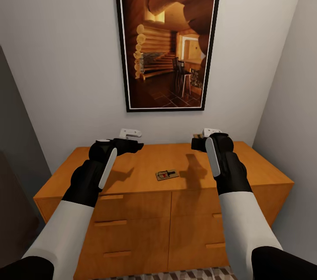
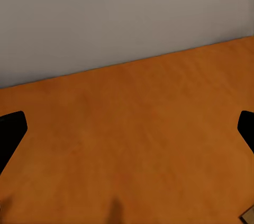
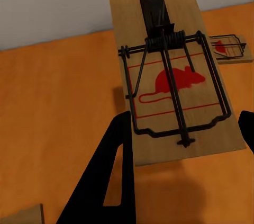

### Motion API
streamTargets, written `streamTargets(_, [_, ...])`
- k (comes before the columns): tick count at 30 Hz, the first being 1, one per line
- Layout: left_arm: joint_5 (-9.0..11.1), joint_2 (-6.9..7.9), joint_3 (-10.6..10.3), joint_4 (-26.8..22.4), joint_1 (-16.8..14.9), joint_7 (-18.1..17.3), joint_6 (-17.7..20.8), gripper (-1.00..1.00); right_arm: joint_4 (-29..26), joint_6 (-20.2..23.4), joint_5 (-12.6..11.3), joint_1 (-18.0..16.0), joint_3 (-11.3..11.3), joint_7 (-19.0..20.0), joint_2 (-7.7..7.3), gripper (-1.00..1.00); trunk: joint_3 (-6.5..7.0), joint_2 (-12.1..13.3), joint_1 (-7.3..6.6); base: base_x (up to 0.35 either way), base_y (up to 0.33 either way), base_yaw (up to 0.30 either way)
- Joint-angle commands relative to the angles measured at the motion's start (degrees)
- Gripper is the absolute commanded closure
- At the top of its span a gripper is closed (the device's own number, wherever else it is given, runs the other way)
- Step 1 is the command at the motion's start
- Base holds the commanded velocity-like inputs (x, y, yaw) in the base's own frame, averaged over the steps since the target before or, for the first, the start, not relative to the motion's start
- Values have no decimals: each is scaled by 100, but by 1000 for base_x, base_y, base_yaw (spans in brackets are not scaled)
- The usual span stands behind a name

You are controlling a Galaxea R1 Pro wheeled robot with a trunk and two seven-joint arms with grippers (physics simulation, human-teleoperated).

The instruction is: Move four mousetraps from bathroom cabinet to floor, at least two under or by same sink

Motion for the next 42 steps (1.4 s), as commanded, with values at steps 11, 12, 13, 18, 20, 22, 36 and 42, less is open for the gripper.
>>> streamTargets(11, [29,-1,2,-3,-4,-8,27,-100,35,15,-62,-5,-12,-51,4,100,-7,-4,0,0,0,0])
streamTargets(12, [32,-2,2,-2,-4,-10,27,-100,40,15,-67,-5,-13,-51,4,100,-7,-4,0,0,0,0])
streamTargets(13, [40,-5,2,-1,-4,-9,27,-100,48,15,-76,-5,-13,-52,4,100,-7,-4,0,0,0,0])
streamTargets(18, [51,-7,2,0,-4,-14,33,-100,61,15,-88,-5,-19,-46,-41,100,-7,-4,0,0,0,0])
streamTargets(20, [53,-10,4,1,-4,-14,34,-100,62,15,-88,-5,-20,-45,-102,100,-7,-4,0,0,0,0])
streamTargets(22, [52,-14,3,-3,-4,-15,35,-100,64,15,-98,-5,-21,-35,-232,100,-7,-4,0,0,0,0])
streamTargets(36, [-25,-42,351,-130,8,140,287,-100,53,15,107,-21,-45,-68,-483,100,-7,-4,0,0,0,0])
streamTargets(42, [-36,-50,368,-177,12,283,451,-100,-50,15,409,-20,-1,-99,-678,100,-7,-4,0,0,0,0])
